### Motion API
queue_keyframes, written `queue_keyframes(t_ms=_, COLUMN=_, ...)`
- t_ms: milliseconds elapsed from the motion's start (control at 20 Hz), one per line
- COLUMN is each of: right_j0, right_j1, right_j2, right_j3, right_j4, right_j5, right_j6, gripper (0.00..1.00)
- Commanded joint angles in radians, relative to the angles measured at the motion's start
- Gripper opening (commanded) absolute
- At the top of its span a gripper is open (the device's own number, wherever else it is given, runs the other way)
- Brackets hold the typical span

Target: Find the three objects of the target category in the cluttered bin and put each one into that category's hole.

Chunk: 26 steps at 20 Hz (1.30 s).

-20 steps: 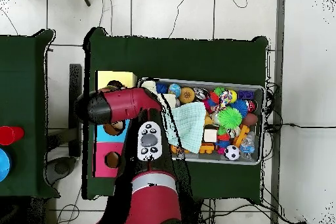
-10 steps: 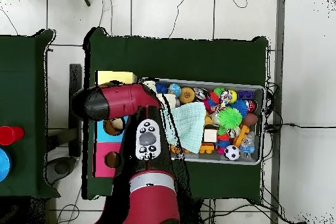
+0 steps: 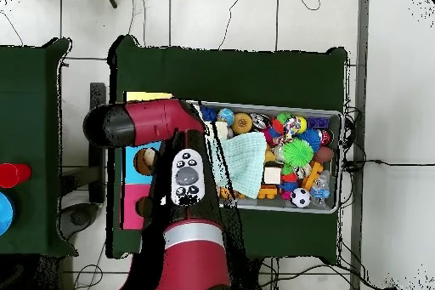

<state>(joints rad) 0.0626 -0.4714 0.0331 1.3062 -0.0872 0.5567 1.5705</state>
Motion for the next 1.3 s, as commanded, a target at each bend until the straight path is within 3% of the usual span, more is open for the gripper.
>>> queue_keyframes(t_ms=50, right_j0=-0.005, right_j1=-0.023, right_j2=0.001, right_j3=-0.045, right_j4=0.018, right_j5=0.175, right_j6=0.122, gripper=0.00)
queue_keyframes(t_ms=800, right_j0=-0.019, right_j1=-0.080, right_j2=-0.014, right_j3=-0.119, right_j4=-0.001, right_j5=0.385, right_j6=0.094, gripper=0.00)
queue_keyframes(t_ms=1300, right_j0=-0.050, right_j1=-0.138, right_j2=-0.024, right_j3=-0.081, right_j4=-0.044, right_j5=0.443, right_j6=0.015, gripper=0.00)
